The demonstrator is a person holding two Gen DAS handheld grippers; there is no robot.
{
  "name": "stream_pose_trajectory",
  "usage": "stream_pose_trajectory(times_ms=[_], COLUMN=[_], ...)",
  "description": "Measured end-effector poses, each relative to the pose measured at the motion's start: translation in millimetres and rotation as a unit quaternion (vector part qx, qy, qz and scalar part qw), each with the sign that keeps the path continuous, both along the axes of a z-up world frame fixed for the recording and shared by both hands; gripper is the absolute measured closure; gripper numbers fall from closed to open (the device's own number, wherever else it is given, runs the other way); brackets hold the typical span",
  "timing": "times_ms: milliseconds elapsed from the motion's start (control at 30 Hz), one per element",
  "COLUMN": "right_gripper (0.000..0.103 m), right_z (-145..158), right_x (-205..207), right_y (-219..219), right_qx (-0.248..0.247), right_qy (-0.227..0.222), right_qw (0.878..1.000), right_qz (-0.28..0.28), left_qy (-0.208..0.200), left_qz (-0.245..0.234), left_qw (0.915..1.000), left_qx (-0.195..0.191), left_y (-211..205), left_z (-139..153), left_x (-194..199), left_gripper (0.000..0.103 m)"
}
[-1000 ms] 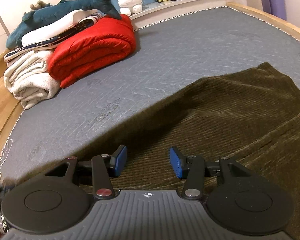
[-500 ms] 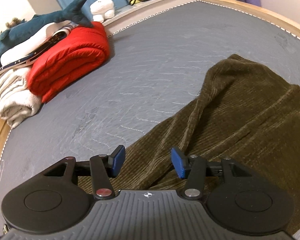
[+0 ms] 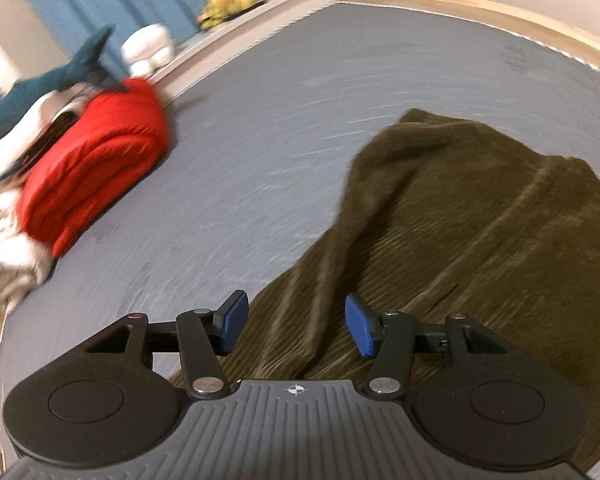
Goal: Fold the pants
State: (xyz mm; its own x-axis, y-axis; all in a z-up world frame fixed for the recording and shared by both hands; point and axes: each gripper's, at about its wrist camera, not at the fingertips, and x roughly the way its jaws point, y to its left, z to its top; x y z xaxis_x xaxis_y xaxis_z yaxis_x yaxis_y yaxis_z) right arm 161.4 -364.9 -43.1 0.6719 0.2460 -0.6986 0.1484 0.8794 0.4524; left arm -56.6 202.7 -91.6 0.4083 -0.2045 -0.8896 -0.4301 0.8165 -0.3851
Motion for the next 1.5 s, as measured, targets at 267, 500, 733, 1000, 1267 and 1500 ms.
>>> stream_pose_trajectory(times_ms=[267,500,733,1000,1267,1500], right_gripper=[0.047,0.046,0.092,0.096,0.096,0.077], right_z=[-33,-60,-70,-11,26,-5], right_x=[24,55,73,25,-87,-117], right_y=[-40,-22,-2,-27,-72,-110], right_qx=[0.034,0.043,-0.012,-0.018,-0.076,-0.115], right_qy=[0.010,0.004,0.002,-0.070,-0.041,0.020], right_qw=[0.996,0.998,1.000,0.997,0.989,0.975], right_qz=[-0.077,-0.037,-0.018,-0.013,0.118,0.187], left_qy=[-0.029,-0.047,-0.079,-0.125,-0.118,-0.063], left_qz=[0.061,0.068,0.068,0.072,0.075,0.113], left_qw=[0.9956,0.9939,0.9918,0.9866,0.9873,0.9882], left_qx=[0.066,0.073,0.074,0.076,0.075,0.082], left_y=[9,5,19,25,45,54], left_z=[20,34,56,81,88,78], left_x=[0,-12,-27,-49,-83,-81], left_gripper=[0.089,0.092,0.094,0.095,0.095,0.073])
